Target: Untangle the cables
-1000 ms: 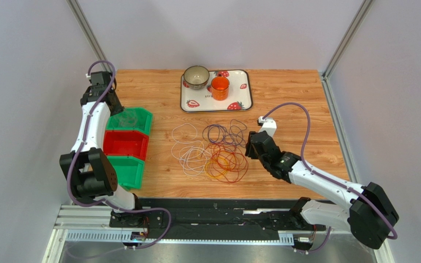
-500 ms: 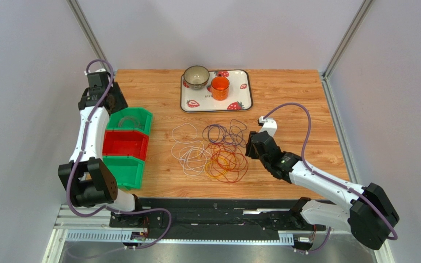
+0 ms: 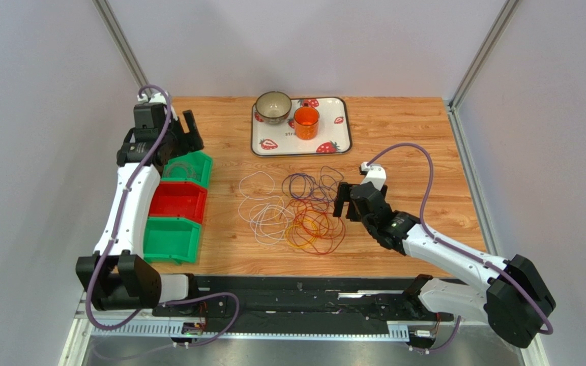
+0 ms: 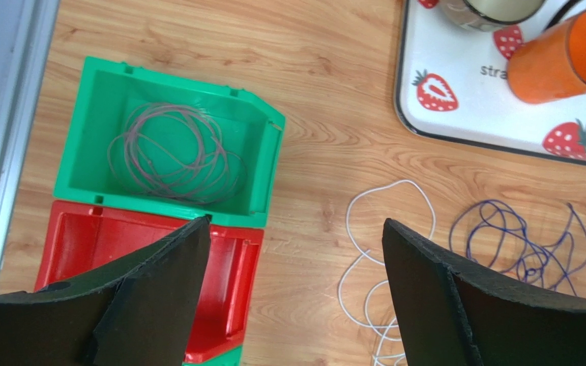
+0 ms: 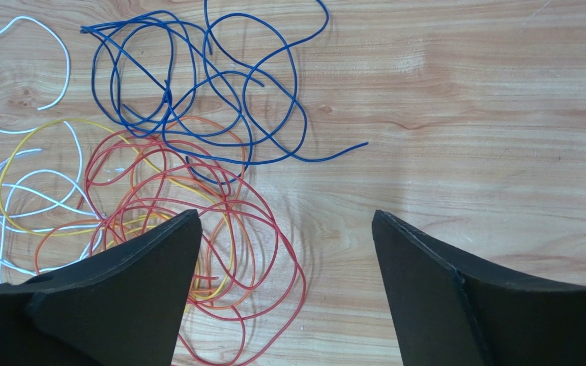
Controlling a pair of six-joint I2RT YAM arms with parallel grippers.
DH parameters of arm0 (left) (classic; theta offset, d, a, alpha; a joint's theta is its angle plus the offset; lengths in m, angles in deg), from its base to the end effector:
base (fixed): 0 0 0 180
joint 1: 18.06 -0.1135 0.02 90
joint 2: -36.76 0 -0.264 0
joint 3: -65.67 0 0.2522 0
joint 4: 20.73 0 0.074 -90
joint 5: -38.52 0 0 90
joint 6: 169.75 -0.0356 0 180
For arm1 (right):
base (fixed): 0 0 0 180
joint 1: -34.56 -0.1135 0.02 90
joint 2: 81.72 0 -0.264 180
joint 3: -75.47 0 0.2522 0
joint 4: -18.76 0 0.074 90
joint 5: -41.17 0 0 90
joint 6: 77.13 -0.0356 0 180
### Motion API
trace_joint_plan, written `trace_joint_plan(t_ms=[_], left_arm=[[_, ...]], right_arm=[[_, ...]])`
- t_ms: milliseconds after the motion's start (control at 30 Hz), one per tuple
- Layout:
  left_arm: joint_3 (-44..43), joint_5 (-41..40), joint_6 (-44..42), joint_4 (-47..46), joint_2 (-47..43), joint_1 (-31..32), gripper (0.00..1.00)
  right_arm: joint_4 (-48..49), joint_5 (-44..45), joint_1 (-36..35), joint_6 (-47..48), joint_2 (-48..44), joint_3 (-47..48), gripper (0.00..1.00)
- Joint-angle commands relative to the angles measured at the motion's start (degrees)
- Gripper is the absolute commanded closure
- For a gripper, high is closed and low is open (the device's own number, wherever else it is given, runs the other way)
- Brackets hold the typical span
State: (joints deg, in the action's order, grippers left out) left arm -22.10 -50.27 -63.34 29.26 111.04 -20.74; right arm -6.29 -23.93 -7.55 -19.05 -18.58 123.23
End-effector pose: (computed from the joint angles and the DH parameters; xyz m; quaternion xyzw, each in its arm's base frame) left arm 0.2815 0.0124 0.3613 -0.1434 0.8814 -0.0632 0.4457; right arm 0.1768 0.1396 0.2132 0.0113 0.8911 0.0902 0.4447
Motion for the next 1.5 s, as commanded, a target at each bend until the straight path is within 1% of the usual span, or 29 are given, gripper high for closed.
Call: trace_joint_plan(t_ms=[0,67,100,167,333,500,600,667,833,967,1033,1200,1467], left_arm=[[3.70,5.28,1.08,0.69,-5.98,1.70,0.09],[7.02,6.17,1.52,0.86,-8.26,2.41,0.09],[8.00,6.69,2.22,0.95,-8.88,4.42,0.09],[10.89,6.78,3.10,1.39,-10.38,6.10,0.09],[15.47,6.17,6.35,1.74,-11.88,14.09,0.13],[17.59,3.80,8.38,1.74,-11.00,22.08,0.18],[18.73,2.66,9.25,1.57,-9.95,24.64,0.19],[20.05,3.27,10.31,0.51,-9.16,26.13,0.22],[22.16,2.74,12.07,-2.56,-7.32,30.97,0.24],[21.29,2.04,12.34,-4.58,-4.50,35.10,0.26],[19.80,1.86,12.42,-5.20,-1.97,35.90,0.27],[14.80,1.86,11.90,-6.43,3.67,36.87,0.30],[8.11,2.04,10.58,-7.31,14.57,38.45,0.39]], right_arm=[[1.45,0.41,0.36,-0.51,0.32,0.89,0.10],[1.27,0.32,0.45,-0.51,0.50,1.07,0.10],[1.27,0.32,0.36,-0.51,0.41,1.07,0.10],[1.36,0.41,0.45,-0.60,0.32,0.98,0.10],[1.27,0.23,0.45,-0.51,0.41,1.07,0.11],[1.36,0.23,0.53,-0.51,0.32,1.07,0.11],[1.36,0.23,0.45,-0.60,0.24,0.98,0.11],[1.36,0.23,0.45,-0.60,0.15,0.98,0.11],[1.44,0.23,0.45,-0.60,-0.03,0.81,0.11],[1.45,0.23,0.53,-0.60,-0.20,0.63,0.11],[1.36,0.14,0.53,-0.60,-0.20,0.63,0.11],[1.45,0.23,0.54,-0.60,-0.20,0.63,0.12],[1.53,-0.03,0.71,-0.60,-0.12,0.63,0.12]])
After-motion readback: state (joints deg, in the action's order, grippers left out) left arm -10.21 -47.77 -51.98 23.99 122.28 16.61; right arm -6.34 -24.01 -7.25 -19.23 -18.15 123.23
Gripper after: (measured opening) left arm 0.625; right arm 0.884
